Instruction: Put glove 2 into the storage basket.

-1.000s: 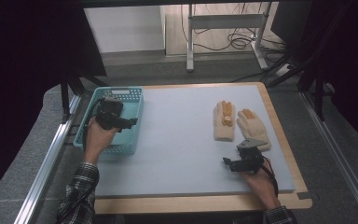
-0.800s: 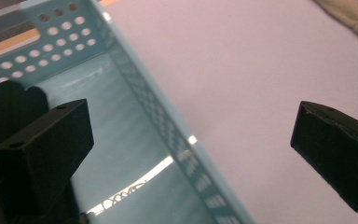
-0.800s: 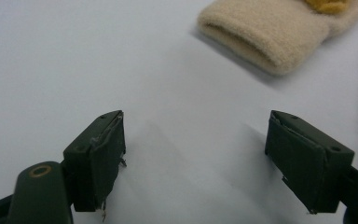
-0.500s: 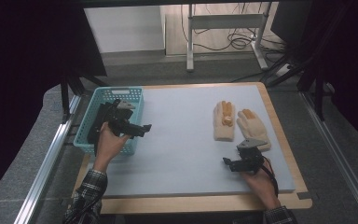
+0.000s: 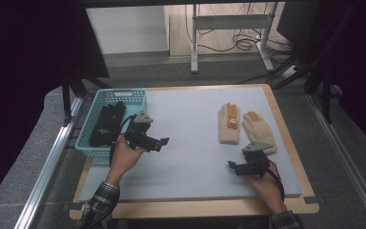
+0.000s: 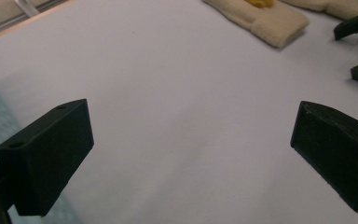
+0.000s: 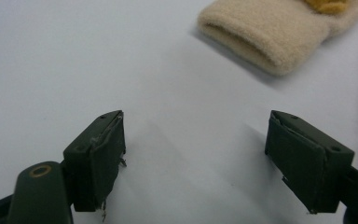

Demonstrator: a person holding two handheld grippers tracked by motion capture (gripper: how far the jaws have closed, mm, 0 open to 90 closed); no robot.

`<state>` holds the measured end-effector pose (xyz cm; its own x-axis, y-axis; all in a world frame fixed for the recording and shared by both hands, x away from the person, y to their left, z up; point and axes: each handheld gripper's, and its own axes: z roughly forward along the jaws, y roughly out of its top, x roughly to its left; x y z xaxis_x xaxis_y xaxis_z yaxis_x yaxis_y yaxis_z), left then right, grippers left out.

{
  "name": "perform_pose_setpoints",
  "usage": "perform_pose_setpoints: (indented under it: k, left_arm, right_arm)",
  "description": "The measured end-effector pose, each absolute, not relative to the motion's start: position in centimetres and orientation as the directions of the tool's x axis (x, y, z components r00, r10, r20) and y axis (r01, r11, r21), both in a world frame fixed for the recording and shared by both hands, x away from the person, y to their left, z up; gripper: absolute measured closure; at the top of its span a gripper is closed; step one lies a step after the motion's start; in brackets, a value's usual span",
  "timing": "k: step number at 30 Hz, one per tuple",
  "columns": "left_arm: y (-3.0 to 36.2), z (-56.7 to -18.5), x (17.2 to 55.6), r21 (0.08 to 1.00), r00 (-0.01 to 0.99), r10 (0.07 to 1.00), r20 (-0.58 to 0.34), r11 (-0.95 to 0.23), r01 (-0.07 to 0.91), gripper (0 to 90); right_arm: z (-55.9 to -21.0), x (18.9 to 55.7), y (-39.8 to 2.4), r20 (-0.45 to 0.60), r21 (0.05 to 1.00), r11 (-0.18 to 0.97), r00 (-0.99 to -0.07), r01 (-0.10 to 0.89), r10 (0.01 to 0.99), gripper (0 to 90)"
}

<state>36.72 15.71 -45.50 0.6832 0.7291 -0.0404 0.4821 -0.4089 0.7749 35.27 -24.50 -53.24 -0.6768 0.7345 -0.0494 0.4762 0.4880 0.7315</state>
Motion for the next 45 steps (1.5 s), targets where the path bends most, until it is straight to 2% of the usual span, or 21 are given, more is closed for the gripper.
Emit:
perform_pose_setpoints:
  k: [19, 31, 33, 41, 45]
  left_arm:
    - [12.9, -50.4, 33.3, 0.766, 0.723, 0.689, -0.038, -0.444, 0.464, 0.0]
    - [13.5, -54.5, 32.0, 0.712, 0.685, 0.727, -0.049, -0.456, 0.534, 0.0]
    - [13.5, -54.8, 31.9, 0.694, 0.677, 0.736, -0.025, -0.474, 0.541, 0.0]
    - [13.5, -54.9, 32.0, 0.69, 0.671, 0.741, -0.039, -0.466, 0.554, 0.0]
    - [13.5, -54.9, 32.0, 0.692, 0.67, 0.741, -0.039, -0.464, 0.553, 0.0]
  right_arm:
    - [-53.2, 35.3, -24.5, -0.05, 0.732, 0.488, -0.677, 0.476, 0.735, 19.7]
    - [-53.3, 35.3, -24.4, -0.059, 0.73, 0.489, -0.669, 0.477, 0.741, 17.5]
    - [-53.3, 35.3, -24.5, -0.058, 0.73, 0.488, -0.668, 0.479, 0.742, 17.4]
    - [-53.2, 35.3, -24.5, -0.052, 0.729, 0.486, -0.67, 0.481, 0.741, 17.6]
    - [-53.2, 35.3, -24.6, -0.044, 0.731, 0.478, -0.664, 0.488, 0.746, 20.9]
